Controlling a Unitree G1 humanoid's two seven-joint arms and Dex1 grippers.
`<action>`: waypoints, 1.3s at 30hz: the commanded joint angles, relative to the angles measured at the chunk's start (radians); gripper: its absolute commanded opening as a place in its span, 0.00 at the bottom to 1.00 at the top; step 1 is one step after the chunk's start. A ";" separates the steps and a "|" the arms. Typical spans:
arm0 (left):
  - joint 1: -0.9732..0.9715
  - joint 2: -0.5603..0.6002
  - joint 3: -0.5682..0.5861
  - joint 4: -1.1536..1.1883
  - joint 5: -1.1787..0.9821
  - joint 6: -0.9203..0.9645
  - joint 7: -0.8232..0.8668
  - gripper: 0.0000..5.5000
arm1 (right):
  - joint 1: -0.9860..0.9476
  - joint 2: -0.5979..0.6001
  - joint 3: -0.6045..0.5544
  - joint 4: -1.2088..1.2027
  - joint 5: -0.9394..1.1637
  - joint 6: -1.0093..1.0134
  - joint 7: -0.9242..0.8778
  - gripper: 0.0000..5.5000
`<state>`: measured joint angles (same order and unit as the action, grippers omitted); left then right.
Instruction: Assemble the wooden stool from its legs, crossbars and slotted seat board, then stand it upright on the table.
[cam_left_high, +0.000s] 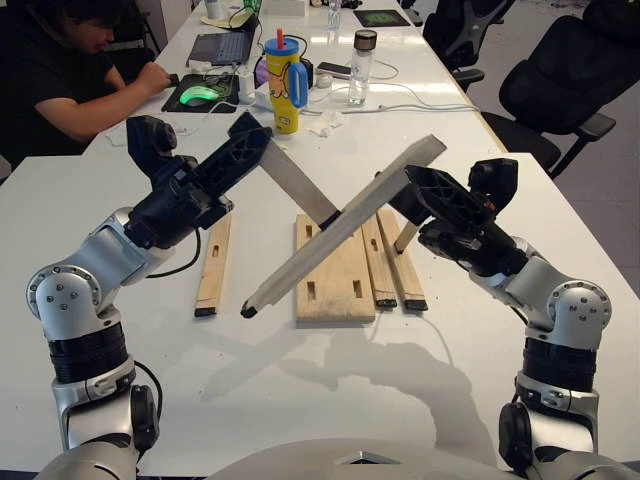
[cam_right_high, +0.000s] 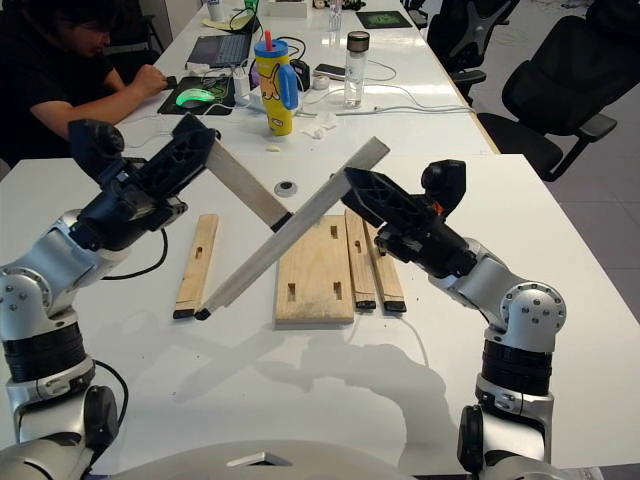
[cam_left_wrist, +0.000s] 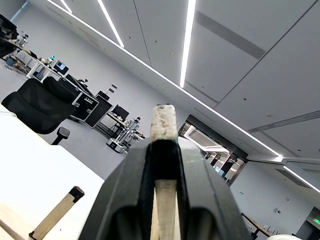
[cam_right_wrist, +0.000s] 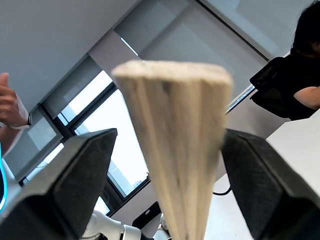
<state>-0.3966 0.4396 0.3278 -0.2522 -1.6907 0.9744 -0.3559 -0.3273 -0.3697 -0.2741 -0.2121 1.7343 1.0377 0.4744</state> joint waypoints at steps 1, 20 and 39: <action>0.010 0.018 -0.013 -0.013 -0.014 -0.013 0.008 0.08 | 0.002 -0.018 0.011 -0.020 0.005 -0.019 -0.004 0.62; -0.029 0.031 0.046 0.045 0.056 -0.141 0.053 0.33 | 0.111 -0.095 0.061 -0.062 -0.292 -0.082 0.267 0.37; 0.231 0.191 -0.757 -0.060 1.302 -0.612 -0.395 0.39 | -0.244 -0.410 0.190 0.369 -0.921 -0.419 0.877 0.37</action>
<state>-0.1467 0.6148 -0.3007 -0.3197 -0.5603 0.4720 -0.6888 -0.4947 -0.7716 -0.1251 0.1197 0.8912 0.6926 1.2935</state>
